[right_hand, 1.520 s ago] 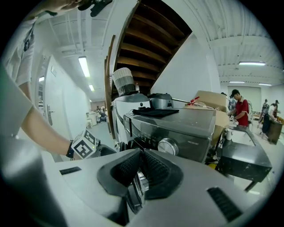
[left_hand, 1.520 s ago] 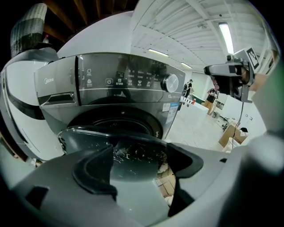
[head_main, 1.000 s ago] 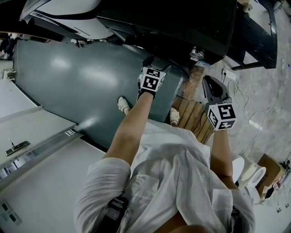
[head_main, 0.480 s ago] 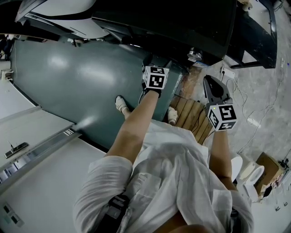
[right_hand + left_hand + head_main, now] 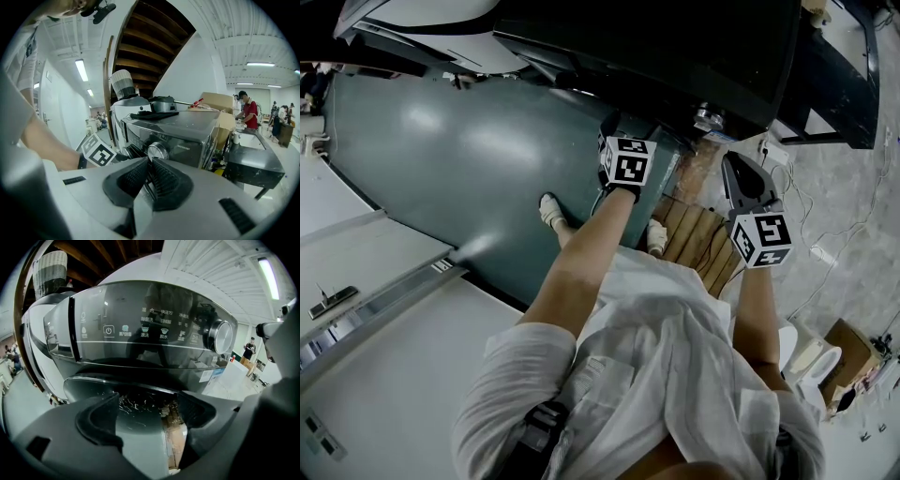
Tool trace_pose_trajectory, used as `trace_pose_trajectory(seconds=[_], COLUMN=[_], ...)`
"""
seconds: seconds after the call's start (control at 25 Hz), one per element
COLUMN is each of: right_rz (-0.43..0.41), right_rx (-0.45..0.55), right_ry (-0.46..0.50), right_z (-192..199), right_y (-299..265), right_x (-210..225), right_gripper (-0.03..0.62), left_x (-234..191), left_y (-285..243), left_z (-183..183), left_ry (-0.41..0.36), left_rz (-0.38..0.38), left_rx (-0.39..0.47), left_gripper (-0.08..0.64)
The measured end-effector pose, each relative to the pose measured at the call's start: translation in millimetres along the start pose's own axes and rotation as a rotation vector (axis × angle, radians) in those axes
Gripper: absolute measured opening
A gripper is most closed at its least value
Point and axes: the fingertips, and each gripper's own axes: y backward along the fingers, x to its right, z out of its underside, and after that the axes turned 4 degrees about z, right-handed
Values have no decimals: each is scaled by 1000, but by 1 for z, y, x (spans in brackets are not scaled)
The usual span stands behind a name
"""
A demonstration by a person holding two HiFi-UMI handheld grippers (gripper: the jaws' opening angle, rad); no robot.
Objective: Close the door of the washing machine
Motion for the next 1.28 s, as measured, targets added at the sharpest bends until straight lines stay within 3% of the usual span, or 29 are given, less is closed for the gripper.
trace_pose_trajectory(seconds=[0.8,1.12,1.28], right_rz=[1,25,26], right_rx=[-17,-23,-16], right_ry=[21,31,15], right_z=[7,10,13], right_y=[12,35,44], right_x=[-13,-18,-19], right_gripper=[34,34,34], left_x=[0,0,-2], left_y=[-3,5,39], left_z=[-1,-1,-15], left_ry=[16,28,54], left_rz=[-5,64,75], left_rx=[-19,36,117], left_gripper=[393,385,387])
